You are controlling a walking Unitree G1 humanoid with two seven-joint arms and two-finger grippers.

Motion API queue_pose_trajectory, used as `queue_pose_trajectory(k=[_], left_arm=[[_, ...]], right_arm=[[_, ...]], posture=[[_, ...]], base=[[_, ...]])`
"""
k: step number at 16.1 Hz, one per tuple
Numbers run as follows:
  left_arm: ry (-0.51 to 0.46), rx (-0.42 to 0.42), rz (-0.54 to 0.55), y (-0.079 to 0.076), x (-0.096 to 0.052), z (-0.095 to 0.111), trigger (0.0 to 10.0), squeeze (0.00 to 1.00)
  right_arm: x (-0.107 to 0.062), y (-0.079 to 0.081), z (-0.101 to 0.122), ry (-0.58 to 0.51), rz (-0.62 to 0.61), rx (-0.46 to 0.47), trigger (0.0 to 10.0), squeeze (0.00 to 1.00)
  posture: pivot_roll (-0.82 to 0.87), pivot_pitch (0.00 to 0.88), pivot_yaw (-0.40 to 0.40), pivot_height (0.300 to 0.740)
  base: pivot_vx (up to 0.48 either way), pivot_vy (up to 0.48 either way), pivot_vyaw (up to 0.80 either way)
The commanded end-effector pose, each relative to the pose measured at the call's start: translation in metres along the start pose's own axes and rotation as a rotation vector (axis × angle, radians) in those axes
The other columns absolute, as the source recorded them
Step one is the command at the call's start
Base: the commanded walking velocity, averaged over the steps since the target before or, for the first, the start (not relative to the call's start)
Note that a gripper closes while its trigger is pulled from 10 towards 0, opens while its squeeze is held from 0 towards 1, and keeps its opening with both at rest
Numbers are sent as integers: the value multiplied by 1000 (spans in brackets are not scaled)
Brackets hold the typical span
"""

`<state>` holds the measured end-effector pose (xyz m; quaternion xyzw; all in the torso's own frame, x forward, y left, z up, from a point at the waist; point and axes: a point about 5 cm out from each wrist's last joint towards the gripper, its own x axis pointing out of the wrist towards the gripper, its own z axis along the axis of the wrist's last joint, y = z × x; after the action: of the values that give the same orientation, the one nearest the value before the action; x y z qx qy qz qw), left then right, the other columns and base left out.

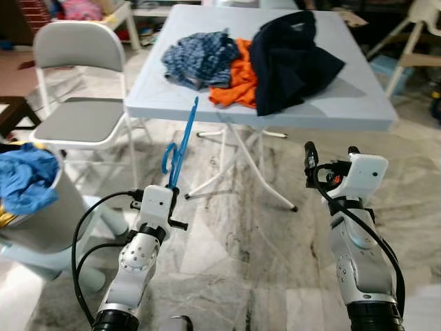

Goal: Hang hanger

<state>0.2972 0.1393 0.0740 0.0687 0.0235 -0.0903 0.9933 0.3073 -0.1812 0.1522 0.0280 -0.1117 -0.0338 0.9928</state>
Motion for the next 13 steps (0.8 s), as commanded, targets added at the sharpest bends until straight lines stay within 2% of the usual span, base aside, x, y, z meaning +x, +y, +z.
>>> queue_pose_trajectory(k=[1, 5, 7, 8, 9, 11, 13], left_arm=[[32, -15, 4, 2, -1, -6, 10000, 0], [107, -38, -7, 5, -2, -23, 10000, 0], [234, -55, -15, 4, -9, -52, 10000, 0], [337, -59, -20, 4, -17, -73, 10000, 0], [367, -44, -27, 3, -20, -79, 10000, 0], [522, -41, -16, 7, -37, -106, 10000, 0], [643, -32, -17, 7, -53, -125, 10000, 0]], right_arm=[[0, -1, -2, 12, -3, 10, 10000, 0], [-2, -4, -16, 75, -18, 38, 10000, 0], [-12, -9, -49, 200, -34, 62, 10000, 0], [-19, -7, -68, 273, 4, 43, 10000, 0], [-21, -7, -74, 301, 7, 40, 10000, 0], [-34, -6, -106, 443, -5, 128, 10000, 0], [-53, -10, -137, 601, -17, 107, 10000, 0]], posture=[[103, 143, -6, 740], [101, 138, -6, 740], [104, 134, -7, 740], [107, 127, -7, 740], [106, 125, -7, 740], [107, 107, -13, 740], [117, 87, -20, 740]], base=[[0, 0, 0], [0, 0, 0], [0, 0, 0], [0, 0, 0], [0, 0, 0], [0, 0, 0], [0, 0, 0]])
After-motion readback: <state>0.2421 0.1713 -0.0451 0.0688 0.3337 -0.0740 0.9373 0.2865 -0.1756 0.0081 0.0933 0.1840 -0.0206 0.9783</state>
